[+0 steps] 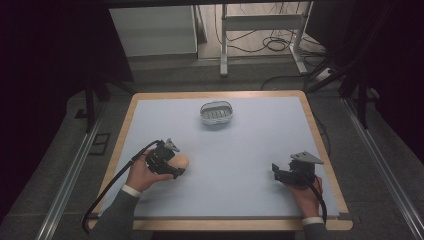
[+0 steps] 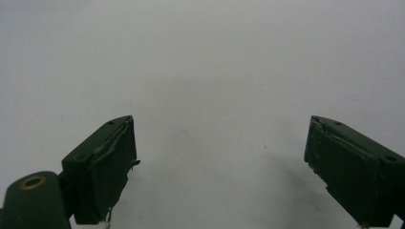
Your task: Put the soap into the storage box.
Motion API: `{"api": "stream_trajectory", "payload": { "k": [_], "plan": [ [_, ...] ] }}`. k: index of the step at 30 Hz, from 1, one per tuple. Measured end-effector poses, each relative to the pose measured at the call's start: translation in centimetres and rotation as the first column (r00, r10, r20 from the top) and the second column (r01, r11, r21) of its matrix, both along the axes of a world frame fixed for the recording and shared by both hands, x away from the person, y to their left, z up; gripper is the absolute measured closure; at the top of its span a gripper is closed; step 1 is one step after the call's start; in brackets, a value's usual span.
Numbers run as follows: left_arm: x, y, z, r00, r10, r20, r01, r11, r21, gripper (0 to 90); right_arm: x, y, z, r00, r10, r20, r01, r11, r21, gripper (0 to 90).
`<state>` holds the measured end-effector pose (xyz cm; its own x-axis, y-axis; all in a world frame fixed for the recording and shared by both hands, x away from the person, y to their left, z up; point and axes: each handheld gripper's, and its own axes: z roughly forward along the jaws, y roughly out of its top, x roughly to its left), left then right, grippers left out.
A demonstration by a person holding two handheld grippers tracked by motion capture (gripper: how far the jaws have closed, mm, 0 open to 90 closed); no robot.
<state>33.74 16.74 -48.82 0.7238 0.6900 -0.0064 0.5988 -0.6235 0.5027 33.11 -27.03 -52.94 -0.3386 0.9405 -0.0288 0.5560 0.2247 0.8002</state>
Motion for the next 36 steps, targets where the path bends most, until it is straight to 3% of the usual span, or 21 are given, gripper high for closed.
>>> {"api": "stream_trajectory", "payload": {
  "k": [36],
  "plan": [
    [2.1,-1.7,1.4,0.9997,-0.017,0.015,0.017,0.9998,-0.005,32.3,0.0,0.0,0.0,1.0000,-0.003,-0.007,0.003,1.000,0.003,10.8]
  ]
}}
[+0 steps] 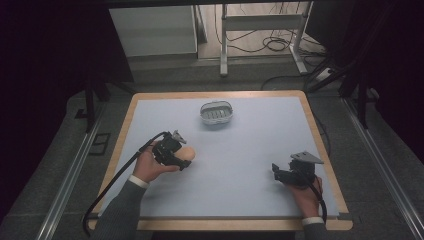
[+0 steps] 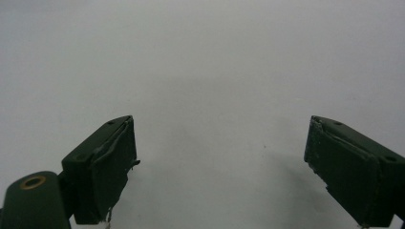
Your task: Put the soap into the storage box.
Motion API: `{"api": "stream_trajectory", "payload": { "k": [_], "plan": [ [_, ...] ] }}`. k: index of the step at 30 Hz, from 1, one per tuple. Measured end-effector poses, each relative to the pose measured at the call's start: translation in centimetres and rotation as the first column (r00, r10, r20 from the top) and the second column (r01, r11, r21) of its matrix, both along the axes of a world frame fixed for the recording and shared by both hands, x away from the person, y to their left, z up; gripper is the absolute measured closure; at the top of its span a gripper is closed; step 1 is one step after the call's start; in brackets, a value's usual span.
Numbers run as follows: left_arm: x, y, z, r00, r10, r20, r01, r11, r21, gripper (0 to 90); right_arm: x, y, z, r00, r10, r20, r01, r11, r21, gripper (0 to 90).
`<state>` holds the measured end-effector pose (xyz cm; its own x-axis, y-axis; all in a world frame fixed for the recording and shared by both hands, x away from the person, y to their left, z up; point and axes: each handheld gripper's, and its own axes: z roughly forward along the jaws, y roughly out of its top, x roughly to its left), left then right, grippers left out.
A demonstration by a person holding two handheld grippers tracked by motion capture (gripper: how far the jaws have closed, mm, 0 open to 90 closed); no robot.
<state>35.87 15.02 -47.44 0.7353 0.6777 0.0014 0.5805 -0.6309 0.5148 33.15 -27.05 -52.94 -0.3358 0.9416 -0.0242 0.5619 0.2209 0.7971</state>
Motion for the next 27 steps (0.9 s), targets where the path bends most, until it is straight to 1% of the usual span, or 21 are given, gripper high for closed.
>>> {"api": "stream_trajectory", "payload": {
  "k": [5,14,17,19,21,27],
  "plan": [
    [0.4,-0.2,0.2,1.0000,-0.004,-0.001,0.004,0.9999,0.009,32.3,0.0,0.0,0.0,1.0000,0.000,0.000,0.000,1.000,0.001,10.7],
    [0.8,-0.4,0.6,1.0000,-0.009,-0.001,0.009,1.0000,-0.003,32.4,0.0,0.0,0.0,1.0000,-0.001,-0.001,0.001,1.000,0.002,10.8],
    [0.9,-0.3,0.7,0.9999,-0.002,0.015,0.002,1.0000,-0.006,32.4,0.0,0.0,0.0,1.0000,-0.001,0.000,0.001,1.000,0.003,10.7],
    [1.0,-0.3,0.9,0.9998,-0.004,0.021,0.004,1.0000,0.002,32.4,0.0,0.0,0.0,1.0000,-0.001,0.000,0.001,1.000,0.002,10.8],
    [1.1,-0.3,1.0,0.9997,-0.002,0.025,0.002,1.0000,-0.002,32.3,0.0,0.0,0.0,1.0000,0.000,0.000,0.000,1.000,0.002,10.8],
    [1.6,-0.6,1.3,0.9997,-0.007,0.022,0.007,1.0000,0.004,32.3,0.0,0.0,0.0,1.0000,-0.002,-0.001,0.002,1.000,0.003,10.7]
  ]
}}
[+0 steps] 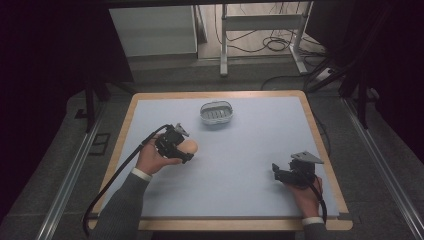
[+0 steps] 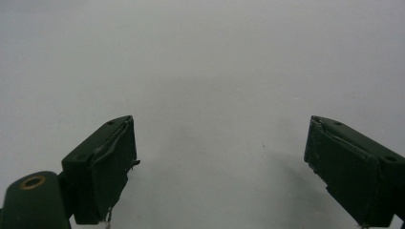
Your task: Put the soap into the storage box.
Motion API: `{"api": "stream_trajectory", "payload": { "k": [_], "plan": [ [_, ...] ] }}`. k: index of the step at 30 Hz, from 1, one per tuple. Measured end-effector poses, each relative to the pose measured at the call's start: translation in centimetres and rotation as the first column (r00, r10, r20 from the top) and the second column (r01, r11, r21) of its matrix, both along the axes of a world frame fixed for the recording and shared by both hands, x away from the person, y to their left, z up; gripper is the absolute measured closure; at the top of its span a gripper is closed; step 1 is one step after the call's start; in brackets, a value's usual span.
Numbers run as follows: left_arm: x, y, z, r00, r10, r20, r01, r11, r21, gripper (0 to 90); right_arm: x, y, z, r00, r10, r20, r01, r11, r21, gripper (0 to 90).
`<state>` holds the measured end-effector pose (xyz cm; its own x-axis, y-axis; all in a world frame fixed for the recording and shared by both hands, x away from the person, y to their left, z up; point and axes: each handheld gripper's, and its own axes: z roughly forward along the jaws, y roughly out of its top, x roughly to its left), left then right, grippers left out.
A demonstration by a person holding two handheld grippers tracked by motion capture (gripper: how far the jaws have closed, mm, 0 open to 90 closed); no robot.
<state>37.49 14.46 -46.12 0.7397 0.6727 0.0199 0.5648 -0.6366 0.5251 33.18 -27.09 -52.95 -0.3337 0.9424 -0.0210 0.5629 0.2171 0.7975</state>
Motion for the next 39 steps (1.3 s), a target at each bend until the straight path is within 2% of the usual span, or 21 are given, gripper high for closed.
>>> {"api": "stream_trajectory", "payload": {
  "k": [3,21,37,39],
  "plan": [
    [0.4,0.0,0.0,1.0000,0.002,-0.005,-0.002,0.9999,-0.011,32.3,0.0,0.0,0.0,1.0000,0.000,-0.001,0.000,1.000,0.001,10.7],
    [2.0,-0.3,0.5,0.9998,0.017,0.008,-0.017,0.9998,-0.011,32.3,0.0,0.0,0.0,1.0000,-0.003,-0.004,0.003,1.000,0.004,10.7],
    [2.9,-1.0,1.0,0.9999,0.013,0.010,-0.013,0.9999,-0.009,32.3,0.0,-0.1,0.0,1.0000,-0.001,-0.004,0.001,1.000,0.006,10.7],
    [3.3,-1.1,1.1,0.9999,0.010,0.009,-0.010,0.9999,0.002,32.3,0.0,-0.1,0.0,1.0000,-0.002,-0.001,0.002,1.000,0.009,10.8]
  ]
}}
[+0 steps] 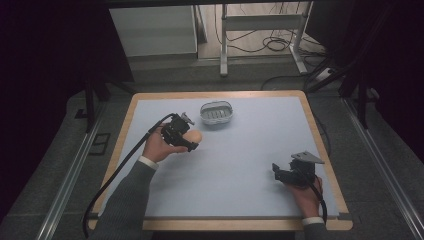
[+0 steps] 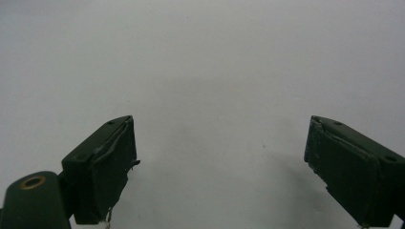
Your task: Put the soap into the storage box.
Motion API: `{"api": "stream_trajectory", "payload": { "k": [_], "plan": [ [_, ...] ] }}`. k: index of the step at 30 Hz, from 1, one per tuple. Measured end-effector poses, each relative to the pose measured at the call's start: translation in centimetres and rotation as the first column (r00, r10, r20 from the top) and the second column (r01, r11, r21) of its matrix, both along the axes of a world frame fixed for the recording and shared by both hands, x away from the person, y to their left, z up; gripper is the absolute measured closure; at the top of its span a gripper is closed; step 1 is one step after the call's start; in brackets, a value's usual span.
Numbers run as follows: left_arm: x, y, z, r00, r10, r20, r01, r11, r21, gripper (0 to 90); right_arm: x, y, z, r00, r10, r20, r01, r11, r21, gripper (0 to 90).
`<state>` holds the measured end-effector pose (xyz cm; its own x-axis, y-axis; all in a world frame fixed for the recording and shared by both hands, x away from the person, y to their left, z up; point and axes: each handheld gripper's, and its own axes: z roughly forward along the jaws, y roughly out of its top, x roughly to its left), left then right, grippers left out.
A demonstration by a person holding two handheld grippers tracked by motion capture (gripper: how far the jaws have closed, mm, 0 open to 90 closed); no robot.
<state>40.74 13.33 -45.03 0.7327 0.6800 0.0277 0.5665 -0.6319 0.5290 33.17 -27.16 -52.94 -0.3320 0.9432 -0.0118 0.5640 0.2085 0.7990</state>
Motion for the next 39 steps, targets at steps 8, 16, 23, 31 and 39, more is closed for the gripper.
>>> {"api": "stream_trajectory", "payload": {
  "k": [8,16,23,31,39],
  "plan": [
    [0.6,-0.2,0.3,1.0000,-0.001,0.001,0.001,1.0000,0.007,32.4,0.0,0.0,0.0,1.0000,0.006,0.003,-0.006,1.000,0.002,10.8],
    [1.2,-0.5,0.5,1.0000,0.001,-0.004,-0.001,1.0000,0.006,32.4,0.0,0.0,0.0,1.0000,0.006,0.002,-0.006,1.000,0.002,10.7],
    [1.8,-0.7,0.6,1.0000,0.002,-0.005,-0.002,1.0000,0.004,32.4,0.0,-0.1,0.0,1.0000,0.007,0.001,-0.007,1.000,0.005,10.7],
    [2.4,-0.8,0.7,1.0000,0.007,-0.003,-0.007,1.0000,-0.002,32.4,0.0,-0.1,0.0,1.0000,0.005,0.001,-0.005,1.000,0.005,10.7],
    [2.9,-1.1,0.9,1.0000,0.003,-0.004,-0.003,1.0000,-0.004,32.4,0.0,-0.1,0.0,1.0000,0.004,0.000,-0.004,1.000,0.005,10.7]
  ]
}}
